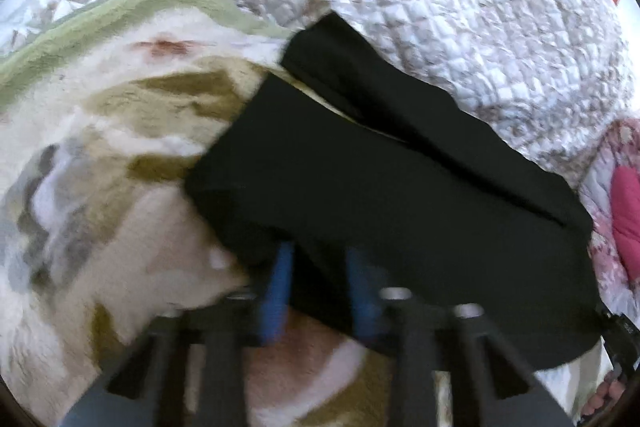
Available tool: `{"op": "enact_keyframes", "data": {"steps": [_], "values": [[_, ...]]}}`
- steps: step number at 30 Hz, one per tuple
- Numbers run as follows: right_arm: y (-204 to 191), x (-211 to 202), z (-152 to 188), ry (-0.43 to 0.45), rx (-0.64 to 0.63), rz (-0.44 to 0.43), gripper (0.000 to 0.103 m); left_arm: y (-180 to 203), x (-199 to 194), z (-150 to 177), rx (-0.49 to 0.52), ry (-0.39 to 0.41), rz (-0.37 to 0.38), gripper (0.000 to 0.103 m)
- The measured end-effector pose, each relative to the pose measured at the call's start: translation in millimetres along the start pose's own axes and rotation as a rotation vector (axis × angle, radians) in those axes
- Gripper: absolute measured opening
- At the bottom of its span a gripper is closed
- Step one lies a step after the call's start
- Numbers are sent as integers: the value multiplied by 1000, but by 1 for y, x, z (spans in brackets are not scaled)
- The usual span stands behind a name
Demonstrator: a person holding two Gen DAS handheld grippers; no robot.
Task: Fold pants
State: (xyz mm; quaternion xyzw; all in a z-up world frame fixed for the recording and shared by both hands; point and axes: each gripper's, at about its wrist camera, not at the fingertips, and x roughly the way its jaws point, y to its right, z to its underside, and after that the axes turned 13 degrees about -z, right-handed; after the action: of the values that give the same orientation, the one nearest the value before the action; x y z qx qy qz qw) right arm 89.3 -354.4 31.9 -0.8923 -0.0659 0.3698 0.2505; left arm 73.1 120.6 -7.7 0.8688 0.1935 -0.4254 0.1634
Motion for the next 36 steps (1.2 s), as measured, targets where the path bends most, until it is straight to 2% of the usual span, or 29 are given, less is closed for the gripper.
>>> {"op": "enact_keyframes", "data": {"steps": [1,3,9,14,17,20,25,28,30,33,35,36], "values": [[0,-1,0,2,2,-5,13,-4,2,-2,-15,-4,2,7],[-2,-7,-1,11,6,-29,9,-11,-2,-3,-32,2,3,4],[-13,-44,6,40,-9,-77,5,-23,-43,-3,-51,64,41,3],[-4,-77,29,24,9,-50,1,-50,-81,21,-50,70,62,3],[13,-91,53,-20,65,-53,2,-66,-95,39,-48,51,94,3],[20,-98,70,-36,77,-52,1,-69,-103,55,-11,59,70,3],[8,-118,69,16,56,-71,1,-76,-115,59,-17,65,84,3],[9,-125,73,12,42,-23,1,-82,-130,63,-10,106,77,3],[22,-110,77,-57,84,25,1,-83,-122,70,1,71,73,3],[21,-99,83,-92,91,65,2,-82,-96,82,-5,-52,43,3],[19,-102,86,-79,84,76,6,-85,-96,82,-17,-52,44,3],[20,-105,86,-73,100,82,14,-86,-100,81,-23,-39,50,3]]}}
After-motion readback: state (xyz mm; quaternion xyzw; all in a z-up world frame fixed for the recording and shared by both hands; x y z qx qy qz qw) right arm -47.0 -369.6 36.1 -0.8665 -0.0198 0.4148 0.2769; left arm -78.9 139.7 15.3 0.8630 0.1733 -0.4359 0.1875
